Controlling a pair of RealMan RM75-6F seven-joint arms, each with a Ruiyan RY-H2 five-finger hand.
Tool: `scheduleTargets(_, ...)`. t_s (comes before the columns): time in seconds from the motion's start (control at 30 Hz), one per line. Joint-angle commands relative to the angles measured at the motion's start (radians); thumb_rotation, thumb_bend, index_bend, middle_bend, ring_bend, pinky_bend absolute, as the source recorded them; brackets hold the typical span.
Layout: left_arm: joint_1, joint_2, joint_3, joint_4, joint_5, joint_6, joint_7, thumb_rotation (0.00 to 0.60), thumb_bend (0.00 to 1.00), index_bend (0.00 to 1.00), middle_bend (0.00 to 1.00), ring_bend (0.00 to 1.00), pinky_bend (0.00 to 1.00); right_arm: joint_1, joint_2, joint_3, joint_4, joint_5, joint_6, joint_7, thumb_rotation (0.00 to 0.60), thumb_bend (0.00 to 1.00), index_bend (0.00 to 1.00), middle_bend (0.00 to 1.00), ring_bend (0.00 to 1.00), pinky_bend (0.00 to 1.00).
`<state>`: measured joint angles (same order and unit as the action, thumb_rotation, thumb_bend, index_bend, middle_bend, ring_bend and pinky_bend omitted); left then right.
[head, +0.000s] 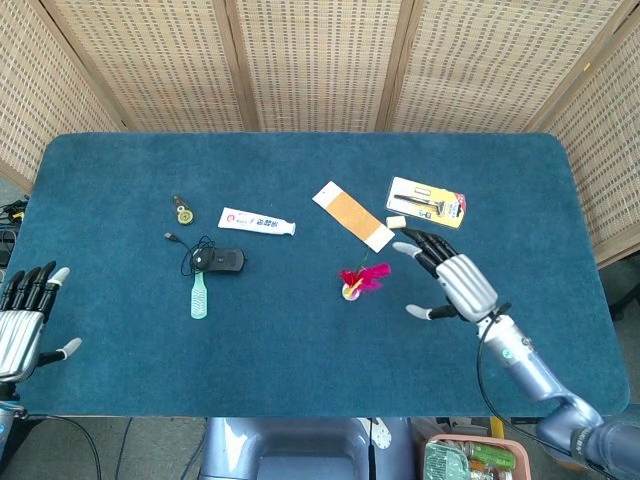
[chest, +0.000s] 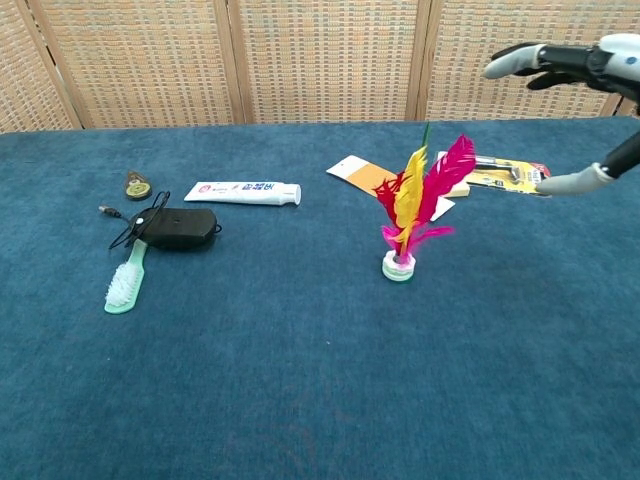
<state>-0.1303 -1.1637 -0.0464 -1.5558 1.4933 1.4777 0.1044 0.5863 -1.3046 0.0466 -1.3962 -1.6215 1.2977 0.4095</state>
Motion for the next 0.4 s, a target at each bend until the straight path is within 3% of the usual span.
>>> scheduleTargets(0.03,0.009,0.0,0.0,0.001,0.007,0.019,-0.003,0.6,0.0,0.0,0.0,0.0,0.0,-0.129,0.089,-0.05,-0.064,0.01,0.112,-0.204,0.6,0.0,0.0,0.0,0.0,0.05)
scheduleTargets(0.1,0.018,0.002,0.007,-0.002,0.034,0.046,-0.009,0.6,0.0,0.0,0.0,0.0,0.0,-0.219,0.073,-0.062,-0.03,0.033,0.212,-0.324,0.6,0.0,0.0,0.0,0.0,0.04)
scheduleTargets(0.23,0.034,0.008,0.017,-0.002,0.067,0.083,-0.024,0.6,0.0,0.0,0.0,0.0,0.0,-0.309,0.032,-0.066,0.01,0.056,0.303,-0.428,0.6,0.0,0.0,0.0,0.0,0.03)
scheduleTargets(0.4,0.046,0.016,0.025,-0.008,0.091,0.108,-0.034,0.6,0.0,0.0,0.0,0.0,0.0,-0.357,0.012,-0.058,0.014,0.068,0.337,-0.464,0.6,0.0,0.0,0.0,0.0,0.03)
